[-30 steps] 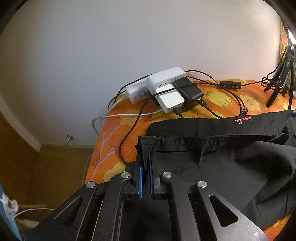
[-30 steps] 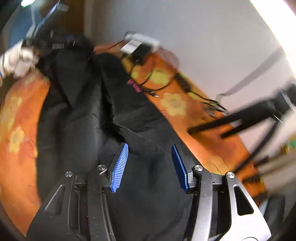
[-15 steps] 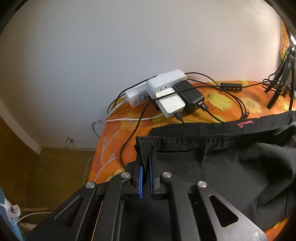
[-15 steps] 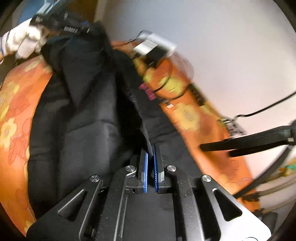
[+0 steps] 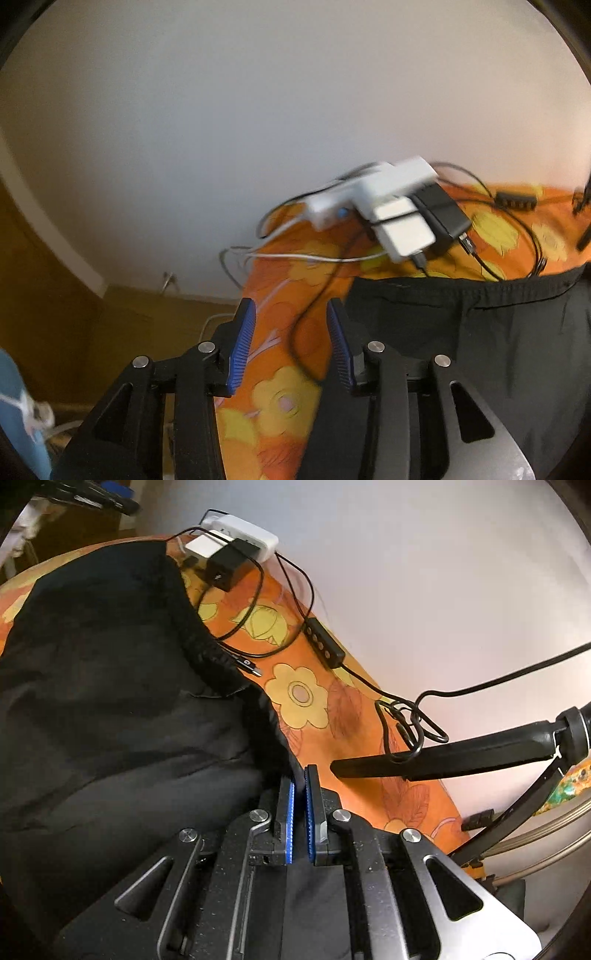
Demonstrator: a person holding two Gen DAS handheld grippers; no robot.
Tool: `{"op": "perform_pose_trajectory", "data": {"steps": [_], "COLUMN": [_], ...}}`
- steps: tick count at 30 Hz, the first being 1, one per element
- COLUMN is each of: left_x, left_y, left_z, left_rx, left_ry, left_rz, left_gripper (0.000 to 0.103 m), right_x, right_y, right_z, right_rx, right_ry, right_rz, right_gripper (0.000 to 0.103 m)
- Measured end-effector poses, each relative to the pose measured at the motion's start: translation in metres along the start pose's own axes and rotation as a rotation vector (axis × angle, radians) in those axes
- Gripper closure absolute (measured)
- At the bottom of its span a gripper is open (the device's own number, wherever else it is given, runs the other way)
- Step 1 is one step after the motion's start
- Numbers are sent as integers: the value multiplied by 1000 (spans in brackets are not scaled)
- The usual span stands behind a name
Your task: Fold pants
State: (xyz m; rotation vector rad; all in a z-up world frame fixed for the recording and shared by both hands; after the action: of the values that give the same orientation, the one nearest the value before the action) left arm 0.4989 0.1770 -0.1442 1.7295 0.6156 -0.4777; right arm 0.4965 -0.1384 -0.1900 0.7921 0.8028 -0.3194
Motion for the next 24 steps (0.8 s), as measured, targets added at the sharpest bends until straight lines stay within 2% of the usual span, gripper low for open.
{"op": "perform_pose_trajectory", "data": {"steps": [4, 7, 9, 10, 11, 13, 16, 18, 20, 21, 22, 24], "left_x": [-19, -17, -14, -12, -9, -5, 0, 0, -2, -2, -1, -1], "left_y": [-27, -54, -66, -69, -71, -75, -83, -89, -92, -94, -97, -99], "left_z": [-12, -2, 5, 10, 14, 19, 22, 25, 24, 22, 20, 17], "left_rx": [-49, -63, -40, -38, -40, -35, -36, -13, 3, -2, -8, -12], "left_ry": [-95, -165, -166, -179, -189, -193, -193, -194, -182, -175, -171, -164], "left_rz": [-12, -72, -86, -92, -97, -108, -125, -138, -138, -139, -146, -152], "left_gripper": [65, 65, 64, 64, 64, 64, 55, 55, 55, 55, 55, 55], "right_x": [1, 2, 2, 2, 1, -2, -2, -5, -13, -18, -25, -43], "right_y": [3, 1, -1, -2, -2, 0, 2, 3, 3, 4, 4, 5], "right_z": [-1, 4, 14, 14, 12, 5, -2, -3, -2, -1, 1, 3], "right_rx": [4, 19, 44, 50, 40, -14, -37, -42, -38, -31, -25, -8], "right_ry": [-12, -55, -78, -53, -27, -37, -33, -35, -36, -37, -43, -58], "right_rz": [-2, -17, -28, -20, -15, -4, -7, -3, 6, 15, 29, 64], "right_gripper": [99, 99, 99, 99, 99, 99, 99, 99, 93, 81, 64, 51]}}
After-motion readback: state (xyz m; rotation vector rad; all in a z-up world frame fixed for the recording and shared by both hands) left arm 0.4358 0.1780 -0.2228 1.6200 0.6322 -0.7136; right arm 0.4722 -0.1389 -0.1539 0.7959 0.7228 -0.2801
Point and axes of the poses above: each gripper's, at about its wrist camera, not at the fingertips, and x roughly the way its jaws point, z to its right, y to its top, the point moved 9 cm from there along x, roughly the way its jaws point, and after that the axes turned 6 degrees about z, right-handed, at the moved point
